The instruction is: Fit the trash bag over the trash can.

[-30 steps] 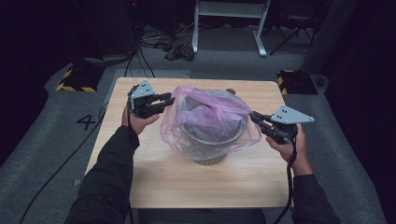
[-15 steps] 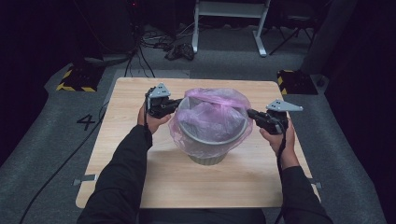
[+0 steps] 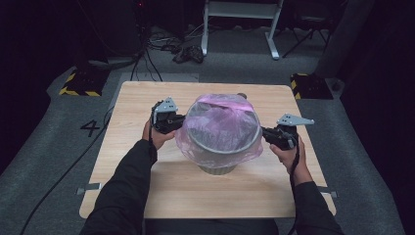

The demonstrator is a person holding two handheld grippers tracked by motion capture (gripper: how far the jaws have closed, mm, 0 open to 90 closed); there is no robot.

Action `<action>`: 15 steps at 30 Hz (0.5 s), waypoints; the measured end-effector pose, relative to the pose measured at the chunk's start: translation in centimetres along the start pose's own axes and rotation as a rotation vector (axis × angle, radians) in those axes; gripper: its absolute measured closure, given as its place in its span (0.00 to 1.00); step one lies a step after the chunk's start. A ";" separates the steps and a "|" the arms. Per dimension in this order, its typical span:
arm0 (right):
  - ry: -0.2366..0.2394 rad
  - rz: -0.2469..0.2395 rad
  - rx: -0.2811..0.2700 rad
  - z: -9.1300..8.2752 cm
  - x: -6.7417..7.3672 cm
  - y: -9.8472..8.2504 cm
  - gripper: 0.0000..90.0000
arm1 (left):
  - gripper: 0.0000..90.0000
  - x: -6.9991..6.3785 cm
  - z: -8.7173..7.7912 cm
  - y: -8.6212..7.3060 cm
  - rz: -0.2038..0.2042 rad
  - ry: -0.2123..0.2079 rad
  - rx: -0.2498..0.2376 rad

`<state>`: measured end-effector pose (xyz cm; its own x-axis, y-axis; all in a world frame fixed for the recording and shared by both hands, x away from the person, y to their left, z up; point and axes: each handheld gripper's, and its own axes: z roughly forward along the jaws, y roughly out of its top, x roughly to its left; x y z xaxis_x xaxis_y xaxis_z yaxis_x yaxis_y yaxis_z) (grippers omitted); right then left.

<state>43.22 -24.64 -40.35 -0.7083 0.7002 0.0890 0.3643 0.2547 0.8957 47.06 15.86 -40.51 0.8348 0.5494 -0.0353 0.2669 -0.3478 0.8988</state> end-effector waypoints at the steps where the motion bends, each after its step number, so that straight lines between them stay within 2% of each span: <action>1: 0.003 0.000 0.000 -0.2 0.1 -0.1 1.00 | 1.00 -0.2 -0.2 -0.1 0.012 0.000 0.005; 10: 0.057 -0.029 -0.010 -1.9 1.8 -1.5 1.00 | 1.00 -2.6 -1.9 -0.9 0.062 -0.044 0.013; 13: 0.070 -0.045 -0.004 -2.5 2.4 -1.8 1.00 | 1.00 -3.3 -2.3 -1.1 0.088 -0.037 0.020; 15: 0.065 -0.058 0.003 -2.8 2.6 -1.8 1.00 | 1.00 -3.4 -2.5 -1.1 0.087 -0.013 0.019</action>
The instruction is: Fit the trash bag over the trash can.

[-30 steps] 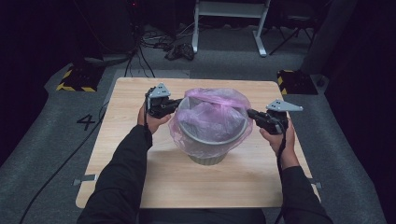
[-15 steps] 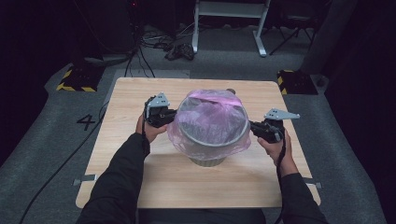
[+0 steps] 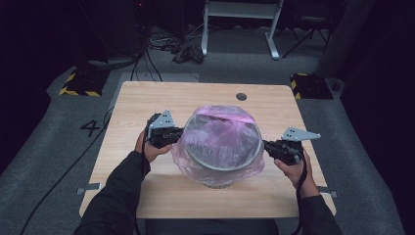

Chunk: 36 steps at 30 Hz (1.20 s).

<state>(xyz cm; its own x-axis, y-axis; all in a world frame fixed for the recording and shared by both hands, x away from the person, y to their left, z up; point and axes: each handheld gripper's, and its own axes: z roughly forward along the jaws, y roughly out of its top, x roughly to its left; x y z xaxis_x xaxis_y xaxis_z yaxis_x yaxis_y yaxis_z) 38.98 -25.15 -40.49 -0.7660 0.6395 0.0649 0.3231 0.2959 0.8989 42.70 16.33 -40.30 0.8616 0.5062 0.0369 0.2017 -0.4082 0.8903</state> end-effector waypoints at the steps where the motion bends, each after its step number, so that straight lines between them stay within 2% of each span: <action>1: -0.007 -0.004 0.002 -0.1 0.1 0.0 1.00 | 1.00 0.2 -0.1 0.0 -0.006 0.034 -0.001; 4: -0.055 -0.015 0.010 -0.5 -0.1 0.2 0.90 | 0.91 1.3 -0.8 -0.1 -0.058 0.087 -0.044; 6: -0.075 0.000 -0.011 -1.0 -0.6 0.6 0.85 | 0.90 2.0 -1.5 0.2 -0.082 0.116 -0.081; 8: -0.116 0.012 -0.043 -2.0 -1.0 1.5 0.74 | 0.79 2.8 -2.3 0.8 -0.106 0.137 -0.116; 10: -0.160 0.009 -0.068 -3.0 -1.4 2.5 0.70 | 0.74 3.2 -2.8 1.3 -0.104 0.133 -0.139; 12: -0.191 -0.019 -0.086 -3.9 -1.5 3.6 0.60 | 0.66 3.4 -3.1 1.8 -0.108 0.158 -0.147; 14: -0.194 -0.033 -0.109 -4.5 -1.4 4.4 0.57 | 0.58 3.5 -3.5 2.2 -0.111 0.161 -0.156; 16: -0.164 -0.058 -0.133 -4.9 -1.1 5.1 0.52 | 0.53 3.4 -4.1 2.6 -0.116 0.128 -0.172; 17: -0.163 -0.087 -0.133 -5.1 -0.9 5.6 0.49 | 0.50 3.2 -4.4 2.7 -0.107 0.133 -0.165; 18: -0.160 -0.109 -0.132 -5.1 -0.7 5.9 0.47 | 0.46 2.8 -4.8 2.9 -0.098 0.148 -0.162; 21: -0.149 -0.160 -0.119 -5.5 0.1 6.6 0.40 | 0.35 1.5 -6.5 2.7 -0.067 0.141 -0.167; 25: -0.104 -0.212 -0.126 -5.5 0.6 7.2 0.48 | 0.27 -1.0 -8.3 1.6 -0.034 0.124 -0.172; 27: -0.094 -0.235 -0.103 -5.1 0.9 7.7 0.52 | 0.24 -2.6 -8.9 0.6 -0.042 0.088 -0.168; 29: -0.079 -0.275 -0.082 -4.4 1.3 8.6 0.58 | 0.21 -4.0 -9.0 -0.3 -0.043 0.064 -0.152; 33: -0.046 -0.329 -0.046 -3.1 1.9 10.0 0.61 | 0.18 -6.1 -8.1 -2.0 -0.042 0.030 -0.104; 36: -0.017 -0.358 -0.013 -2.1 2.0 10.8 0.61 | 0.17 -6.9 -6.9 -3.2 -0.041 0.035 -0.066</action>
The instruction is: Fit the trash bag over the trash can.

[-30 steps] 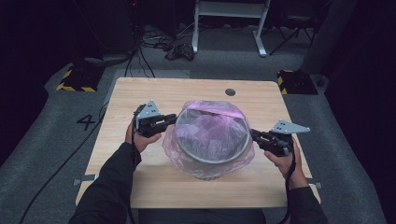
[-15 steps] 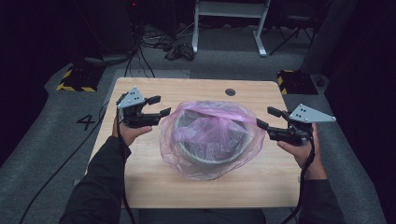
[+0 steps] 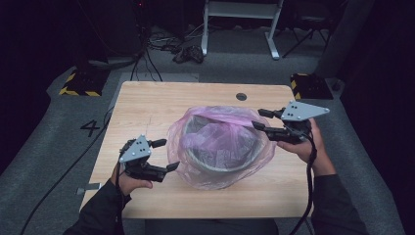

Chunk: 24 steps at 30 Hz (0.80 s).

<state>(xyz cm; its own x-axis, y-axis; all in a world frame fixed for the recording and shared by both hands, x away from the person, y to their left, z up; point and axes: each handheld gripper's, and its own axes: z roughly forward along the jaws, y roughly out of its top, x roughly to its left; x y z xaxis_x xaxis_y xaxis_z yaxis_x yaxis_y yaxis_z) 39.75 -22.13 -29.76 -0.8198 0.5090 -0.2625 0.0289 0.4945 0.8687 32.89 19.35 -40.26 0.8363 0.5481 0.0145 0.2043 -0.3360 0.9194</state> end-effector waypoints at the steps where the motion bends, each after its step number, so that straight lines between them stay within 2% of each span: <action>1: 0.011 0.000 0.012 0.4 -0.2 0.1 0.61 | 0.17 0.0 0.5 -0.5 -0.011 -0.007 0.015; 2: 0.025 0.003 0.018 0.8 -0.3 0.2 0.61 | 0.17 0.1 1.2 -1.1 -0.028 -0.003 0.043; 4: 0.046 0.010 0.031 1.4 -0.6 0.3 0.60 | 0.18 0.2 2.1 -1.7 -0.043 -0.004 0.064; 6: 0.061 0.012 0.073 2.2 -1.0 0.2 0.59 | 0.20 0.3 2.7 -1.9 -0.046 -0.001 0.078; 7: 0.070 0.016 0.084 2.4 -1.1 0.1 0.59 | 0.23 0.5 3.0 -1.9 -0.050 -0.017 0.075; 9: 0.080 0.032 0.106 3.0 -1.5 -0.1 0.62 | 0.31 0.5 3.4 -1.8 -0.049 -0.013 0.068; 10: 0.080 0.034 0.115 3.2 -1.6 -0.2 0.73 | 0.39 0.6 3.5 -1.7 -0.040 -0.021 0.064; 11: 0.076 0.031 0.122 3.3 -1.6 -0.3 0.79 | 0.48 0.6 3.7 -1.6 -0.029 -0.020 0.068; 13: 0.044 0.035 0.128 3.4 -1.7 -0.4 0.88 | 0.58 0.7 4.1 -1.6 -0.006 0.003 0.082; 15: 0.029 0.064 0.112 3.3 -1.9 -0.5 0.91 | 0.71 0.8 4.5 -1.5 0.008 0.002 0.083; 16: 0.003 0.077 0.111 3.2 -2.0 -0.5 0.90 | 0.75 0.8 4.7 -1.5 0.019 0.013 0.093; 18: -0.040 0.106 0.096 2.9 -2.3 -0.7 0.82 | 0.84 0.8 4.9 -1.4 0.034 0.011 0.090; 20: -0.113 0.135 0.116 2.8 -2.8 -1.0 0.79 | 0.92 0.7 4.9 -1.2 0.047 0.011 0.079; 21: -0.148 0.149 0.124 2.7 -3.1 -1.2 0.73 | 0.95 0.7 4.9 -1.1 0.050 0.006 0.072; 22: -0.168 0.167 0.121 2.6 -3.3 -1.3 0.65 | 0.97 0.7 4.8 -1.1 0.057 0.002 0.066; 24: -0.179 0.176 0.107 2.3 -3.5 -1.3 0.59 | 0.99 0.6 4.6 -1.0 0.062 0.003 0.058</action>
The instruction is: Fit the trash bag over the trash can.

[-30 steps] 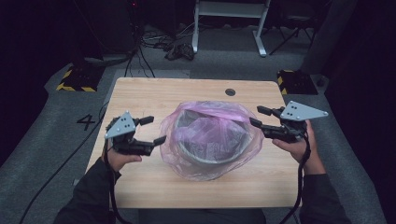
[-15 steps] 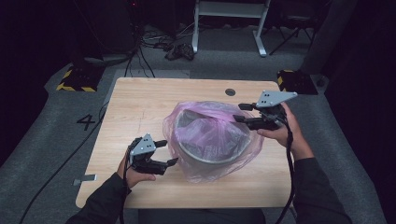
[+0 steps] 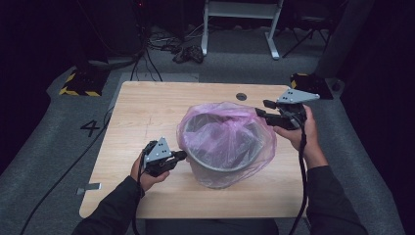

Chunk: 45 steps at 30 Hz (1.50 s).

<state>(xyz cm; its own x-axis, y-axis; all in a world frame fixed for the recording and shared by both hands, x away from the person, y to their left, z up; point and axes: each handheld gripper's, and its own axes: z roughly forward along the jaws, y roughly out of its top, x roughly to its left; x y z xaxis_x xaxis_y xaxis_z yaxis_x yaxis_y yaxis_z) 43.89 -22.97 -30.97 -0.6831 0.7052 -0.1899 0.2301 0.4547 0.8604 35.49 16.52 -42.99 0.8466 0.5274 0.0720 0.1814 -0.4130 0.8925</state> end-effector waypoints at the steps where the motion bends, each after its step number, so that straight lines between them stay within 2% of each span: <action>1: 0.007 -0.011 -0.018 -0.3 0.1 0.1 0.55 | 0.99 0.0 -0.1 0.0 -0.006 0.001 -0.009; 4: 0.073 -0.049 -0.096 -1.3 0.9 0.6 0.54 | 0.99 0.3 -0.5 0.0 -0.007 0.004 -0.015; 6: 0.103 -0.096 -0.114 -1.7 1.6 1.2 0.54 | 1.00 0.3 -0.6 -0.1 -0.017 0.006 -0.026; 9: 0.111 -0.141 -0.130 -2.3 2.6 1.9 0.53 | 1.00 0.3 -0.8 0.0 -0.004 0.006 -0.016; 10: 0.127 -0.147 -0.142 -2.6 2.8 2.1 0.54 | 1.00 0.3 -0.8 0.1 -0.004 0.007 -0.018; 11: 0.166 -0.157 -0.156 -2.7 3.1 2.3 0.55 | 1.00 0.2 -0.8 0.1 -0.005 0.008 -0.022; 15: 0.228 -0.230 -0.118 -2.3 4.0 2.4 0.58 | 1.00 0.4 -0.8 0.2 -0.003 0.016 -0.021; 18: 0.229 -0.264 -0.058 -1.2 4.2 2.3 0.58 | 1.00 0.7 -0.9 0.2 -0.012 0.020 -0.026; 22: 0.238 -0.241 0.026 0.6 3.3 2.0 0.62 | 1.00 0.8 -0.9 0.2 -0.015 0.025 -0.029; 25: 0.217 -0.192 0.038 1.3 2.3 1.8 0.69 | 1.00 0.9 -1.0 0.2 -0.013 0.024 -0.026; 29: 0.199 -0.125 0.035 1.8 1.2 1.5 0.84 | 1.00 1.1 -1.0 0.3 -0.015 0.031 -0.031; 32: 0.160 -0.135 0.051 2.2 1.0 1.2 0.95 | 1.00 1.4 -1.1 0.4 -0.016 0.035 -0.035; 33: 0.164 -0.128 0.046 2.2 1.0 1.1 0.99 | 1.00 1.4 -1.1 0.4 -0.016 0.037 -0.037; 36: 0.162 -0.072 0.029 2.3 0.4 0.8 1.00 | 1.00 1.7 -1.1 0.4 -0.015 0.036 -0.033; 38: 0.144 -0.029 0.027 2.5 -0.3 0.5 1.00 | 1.00 1.9 -1.0 0.4 -0.014 0.033 -0.028; 42: 0.100 0.029 0.041 2.9 -1.3 -0.1 1.00 | 1.00 2.2 -0.6 0.3 0.001 0.040 -0.003; 45: 0.077 0.082 0.063 3.8 -2.2 -1.1 1.00 | 1.00 2.5 -0.4 0.0 -0.009 0.038 0.010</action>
<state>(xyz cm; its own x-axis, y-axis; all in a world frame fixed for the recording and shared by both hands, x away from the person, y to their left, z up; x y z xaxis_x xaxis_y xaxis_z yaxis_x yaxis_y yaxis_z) 47.75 -22.99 -33.31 -0.7107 0.6988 -0.0815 0.3290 0.4325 0.8394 37.42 18.13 -42.65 0.8253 0.5588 0.0815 0.1935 -0.4154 0.8888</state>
